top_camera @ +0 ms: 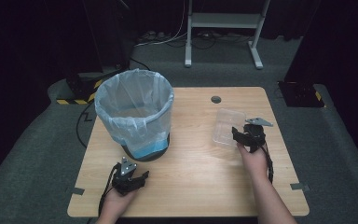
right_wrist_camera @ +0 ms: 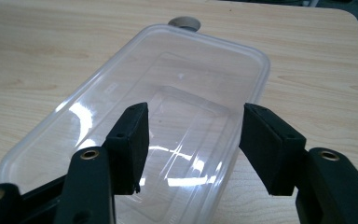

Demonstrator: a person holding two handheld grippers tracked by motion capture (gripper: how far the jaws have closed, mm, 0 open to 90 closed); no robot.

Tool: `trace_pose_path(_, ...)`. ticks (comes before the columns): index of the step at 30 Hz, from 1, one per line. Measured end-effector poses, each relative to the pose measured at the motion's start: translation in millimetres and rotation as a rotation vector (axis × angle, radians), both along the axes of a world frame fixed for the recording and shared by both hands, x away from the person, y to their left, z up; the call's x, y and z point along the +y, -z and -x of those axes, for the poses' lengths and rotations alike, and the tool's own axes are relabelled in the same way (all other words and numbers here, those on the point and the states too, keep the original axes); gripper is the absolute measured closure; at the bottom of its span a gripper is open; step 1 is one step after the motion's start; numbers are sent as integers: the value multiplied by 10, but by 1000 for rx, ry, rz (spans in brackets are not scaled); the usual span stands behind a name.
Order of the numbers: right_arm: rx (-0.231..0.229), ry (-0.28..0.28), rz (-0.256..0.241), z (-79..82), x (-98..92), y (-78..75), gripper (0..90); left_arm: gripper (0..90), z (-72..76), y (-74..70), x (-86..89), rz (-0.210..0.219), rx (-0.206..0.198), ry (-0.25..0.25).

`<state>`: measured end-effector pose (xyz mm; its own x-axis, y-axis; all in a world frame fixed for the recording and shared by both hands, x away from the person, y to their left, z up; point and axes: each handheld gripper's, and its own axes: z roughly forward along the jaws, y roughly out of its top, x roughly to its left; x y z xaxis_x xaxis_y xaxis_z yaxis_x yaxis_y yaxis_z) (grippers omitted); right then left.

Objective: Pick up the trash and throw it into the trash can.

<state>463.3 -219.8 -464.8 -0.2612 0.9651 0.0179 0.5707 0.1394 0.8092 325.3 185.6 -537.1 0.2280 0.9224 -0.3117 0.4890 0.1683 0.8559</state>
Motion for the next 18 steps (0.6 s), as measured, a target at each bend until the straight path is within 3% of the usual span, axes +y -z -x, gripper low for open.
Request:
trace_pose_path(1,11,-13,6,3,15,15,419,396,16,-5,26,-43,23,22)
trace_pose_path(7,20,-82,54,207,155,70,414,394,25,-5,28,-46,24,29)
trace_pose_path(8,19,-101,51,274,184,70,416,393,29,-5,29,-51,25,31)
trace_pose_path(10,17,-138,34,406,238,75,425,393,14,3,-11,-6,-4,3)
trace_pose_path(11,13,-154,42,479,279,76,425,393,30,-3,26,-57,23,34)
trace_pose_path(14,1,-200,44,681,420,90,419,393,30,-3,27,-60,24,35)
trace_pose_path(18,21,-282,15,908,665,89,417,393,30,-3,24,-59,22,33)
